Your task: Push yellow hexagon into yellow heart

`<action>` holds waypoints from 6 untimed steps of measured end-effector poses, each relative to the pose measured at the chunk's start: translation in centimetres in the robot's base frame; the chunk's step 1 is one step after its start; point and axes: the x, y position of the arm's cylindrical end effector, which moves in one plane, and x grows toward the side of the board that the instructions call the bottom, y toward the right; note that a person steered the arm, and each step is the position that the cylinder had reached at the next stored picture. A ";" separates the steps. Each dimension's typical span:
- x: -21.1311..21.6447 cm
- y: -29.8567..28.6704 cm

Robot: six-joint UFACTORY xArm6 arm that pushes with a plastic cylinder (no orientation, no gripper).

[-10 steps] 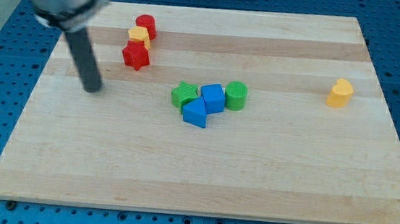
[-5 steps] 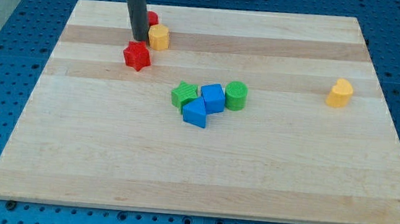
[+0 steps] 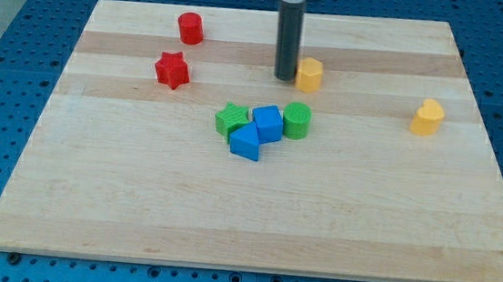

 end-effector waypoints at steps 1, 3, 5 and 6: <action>-0.5 4.7; 0.2 9.5; 2.0 10.1; 2.5 11.2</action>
